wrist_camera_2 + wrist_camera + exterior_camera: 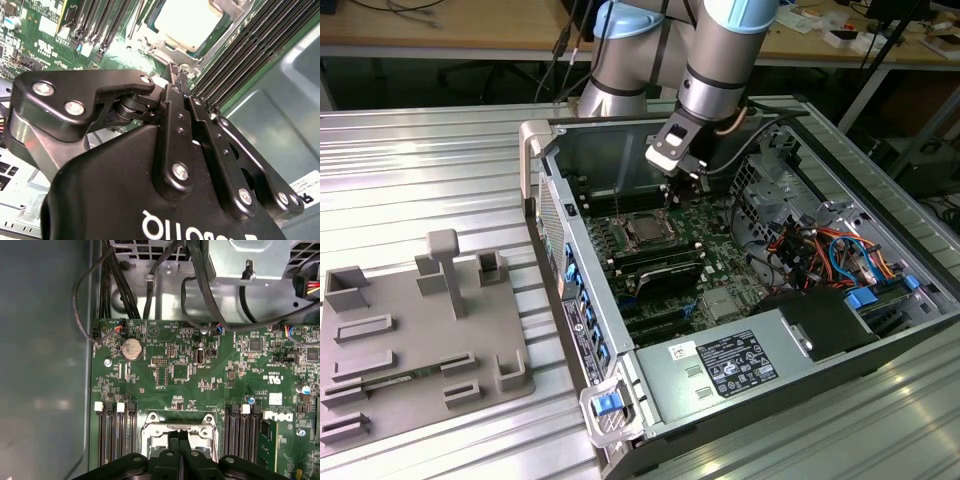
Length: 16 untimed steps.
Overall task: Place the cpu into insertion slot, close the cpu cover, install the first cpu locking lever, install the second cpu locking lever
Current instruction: 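Close the cpu cover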
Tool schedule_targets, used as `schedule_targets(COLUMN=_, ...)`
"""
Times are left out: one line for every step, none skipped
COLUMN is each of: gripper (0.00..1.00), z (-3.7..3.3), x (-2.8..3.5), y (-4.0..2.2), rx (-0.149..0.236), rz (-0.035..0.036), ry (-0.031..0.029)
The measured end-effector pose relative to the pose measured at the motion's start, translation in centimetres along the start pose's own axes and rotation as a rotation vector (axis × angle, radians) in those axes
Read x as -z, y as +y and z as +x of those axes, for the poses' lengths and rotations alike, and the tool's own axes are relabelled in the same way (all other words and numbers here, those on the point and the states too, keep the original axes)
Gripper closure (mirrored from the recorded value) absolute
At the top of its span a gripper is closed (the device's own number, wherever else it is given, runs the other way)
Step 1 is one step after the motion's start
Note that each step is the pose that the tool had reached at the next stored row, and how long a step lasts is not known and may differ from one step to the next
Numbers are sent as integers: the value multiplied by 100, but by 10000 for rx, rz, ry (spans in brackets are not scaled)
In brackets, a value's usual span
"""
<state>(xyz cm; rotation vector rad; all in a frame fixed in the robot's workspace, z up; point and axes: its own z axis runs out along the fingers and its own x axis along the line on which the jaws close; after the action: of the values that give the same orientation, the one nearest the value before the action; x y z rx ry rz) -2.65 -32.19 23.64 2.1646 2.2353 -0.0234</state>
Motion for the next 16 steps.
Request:
schedule_targets(gripper=89, z=0, x=0, y=-14, rx=1, rz=1, ry=0)
schedule_targets(gripper=89, z=1, x=-1, y=-31, rx=1, rz=0, ry=0)
schedule_targets(gripper=89, z=1, x=-2, y=-43, rx=1, rz=0, ry=0)
schedule_targets(gripper=89, z=2, x=-3, y=-59, rx=1, rz=0, ry=-1)
schedule_targets(gripper=89, z=2, x=-4, y=-71, rx=1, rz=0, ry=0)
schedule_targets(gripper=89, z=3, x=-5, y=-87, rx=1, rz=1, ry=-1)
schedule_targets(gripper=89, z=3, x=-6, y=-97, rx=0, rz=1, ry=-1)
schedule_targets(gripper=89, z=3, x=-7, y=-108, rx=0, rz=1, ry=-1)
schedule_targets(gripper=89, z=4, x=-8, y=-118, rx=1, rz=1, ry=-1)
schedule_targets(gripper=89, z=4, x=-9, y=-121, rx=0, rz=2, ry=-2)
schedule_targets(gripper=89, z=4, x=-9, y=-121, rx=2, rz=2, ry=-2)
schedule_targets(gripper=89, z=4, x=-11, y=-122, rx=1, rz=1, ry=-1)
schedule_targets(gripper=89, z=4, x=-13, y=-122, rx=1, rz=1, ry=-1)
schedule_targets(gripper=89, z=4, x=-13, y=-122, rx=1, rz=1, ry=-1)
schedule_targets(gripper=89, z=4, x=-14, y=-122, rx=1, rz=1, ry=-1)
schedule_targets(gripper=89, z=4, x=-14, y=-122, rx=1, rz=1, ry=-1)
